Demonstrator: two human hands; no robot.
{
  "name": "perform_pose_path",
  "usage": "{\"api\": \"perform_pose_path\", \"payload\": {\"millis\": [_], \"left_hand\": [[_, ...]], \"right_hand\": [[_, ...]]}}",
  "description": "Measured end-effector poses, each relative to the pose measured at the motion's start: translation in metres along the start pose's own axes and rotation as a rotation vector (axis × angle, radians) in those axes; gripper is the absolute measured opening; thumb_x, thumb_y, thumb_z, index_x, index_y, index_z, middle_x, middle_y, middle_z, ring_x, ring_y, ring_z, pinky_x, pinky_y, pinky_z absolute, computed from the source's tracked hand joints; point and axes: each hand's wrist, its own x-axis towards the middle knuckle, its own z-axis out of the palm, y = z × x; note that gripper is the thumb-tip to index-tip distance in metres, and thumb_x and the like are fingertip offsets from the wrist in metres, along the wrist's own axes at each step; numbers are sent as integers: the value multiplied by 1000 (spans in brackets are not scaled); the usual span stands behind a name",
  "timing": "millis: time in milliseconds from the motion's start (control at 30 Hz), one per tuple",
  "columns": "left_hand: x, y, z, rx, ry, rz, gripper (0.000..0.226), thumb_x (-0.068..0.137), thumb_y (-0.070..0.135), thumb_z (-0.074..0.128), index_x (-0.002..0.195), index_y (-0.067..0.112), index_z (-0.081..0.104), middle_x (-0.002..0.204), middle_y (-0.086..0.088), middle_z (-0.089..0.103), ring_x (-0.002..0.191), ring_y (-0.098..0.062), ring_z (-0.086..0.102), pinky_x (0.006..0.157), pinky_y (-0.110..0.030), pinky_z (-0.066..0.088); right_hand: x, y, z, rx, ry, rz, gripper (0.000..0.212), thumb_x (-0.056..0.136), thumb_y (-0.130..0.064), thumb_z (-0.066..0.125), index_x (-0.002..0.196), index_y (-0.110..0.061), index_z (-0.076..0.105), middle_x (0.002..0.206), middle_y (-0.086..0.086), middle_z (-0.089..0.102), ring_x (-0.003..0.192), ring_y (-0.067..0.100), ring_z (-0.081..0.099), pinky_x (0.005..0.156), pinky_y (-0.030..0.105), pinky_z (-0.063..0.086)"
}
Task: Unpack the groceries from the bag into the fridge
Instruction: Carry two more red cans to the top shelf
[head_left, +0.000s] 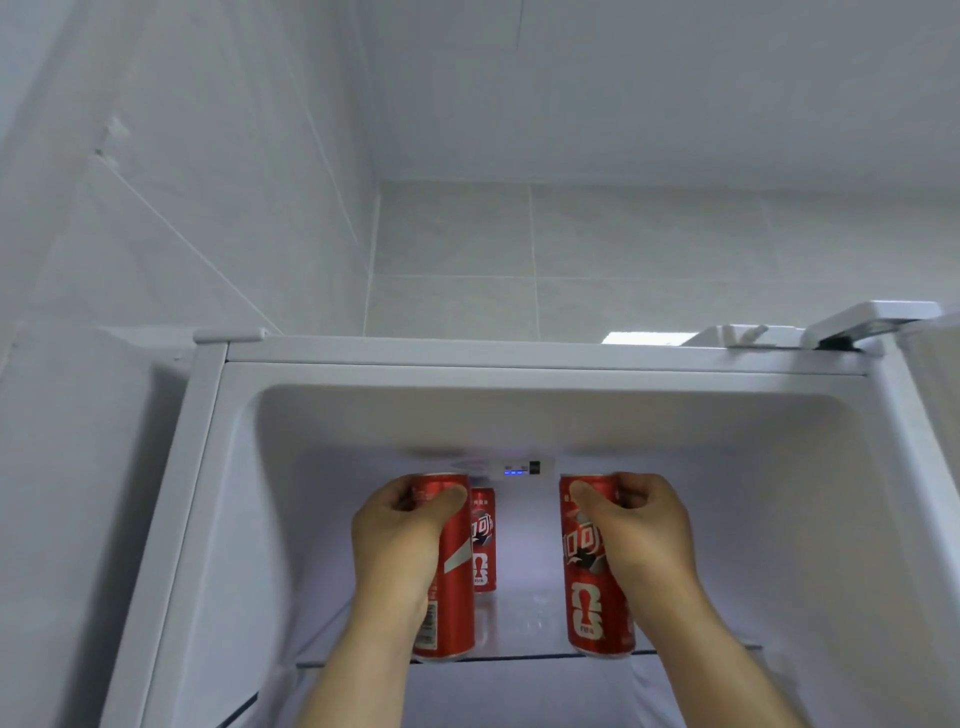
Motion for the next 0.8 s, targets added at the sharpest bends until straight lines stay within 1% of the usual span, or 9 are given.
{"api": "perform_pose_path", "payload": {"millis": [133,300,433,533,667,733,800], "left_hand": [[5,-3,-2,6,-4,-5,13,76,12,79,79,21,71,67,4,73,58,-18,71,56,-28,56],[10,-7,1,26,-26,-38,12,77,14,79,80,21,70,66,5,73,57,-17,71,55,-27,54],[13,-10,2,57,-58,-44,11,80,14,77,80,21,69,64,6,72,54,-12,69,46,-19,49],[16,-13,2,57,-70,-62,9,81,15,77,85,19,70,69,4,73,57,-12,70,49,-20,49],[22,-16,-1,55,-103,-109,8,84,17,74,90,20,70,80,0,74,69,-20,72,59,-27,52],[23,-17,-2,74,-117,-117,6,87,17,71,89,22,68,85,-1,73,73,-20,71,60,-27,51],[24,-20,-4,125,-110,-110,7,89,18,69,89,23,65,91,-1,72,77,-19,69,60,-26,49]], "right_hand": [[6,4,3,-25,-21,22,33,80,-31,79,104,-24,58,95,-5,67,82,18,69,78,40,58],[13,8,7,-54,-37,58,36,81,-32,78,109,-24,56,98,-5,66,85,19,67,82,41,58],[18,12,8,-88,-54,79,37,81,-31,78,110,-24,56,100,-5,65,88,19,67,84,43,57],[21,16,7,-104,-83,85,35,81,-33,78,109,-25,57,102,-4,68,88,19,69,85,44,57],[24,16,3,-116,-143,93,32,83,-30,76,108,-24,58,106,-1,69,90,20,69,87,44,57],[24,15,-1,-133,-172,101,35,83,-28,76,112,-24,55,111,-2,67,92,19,67,88,40,55],[23,15,-6,-188,-223,123,45,84,-28,76,122,-24,52,118,0,64,97,20,65,88,37,52]]}}
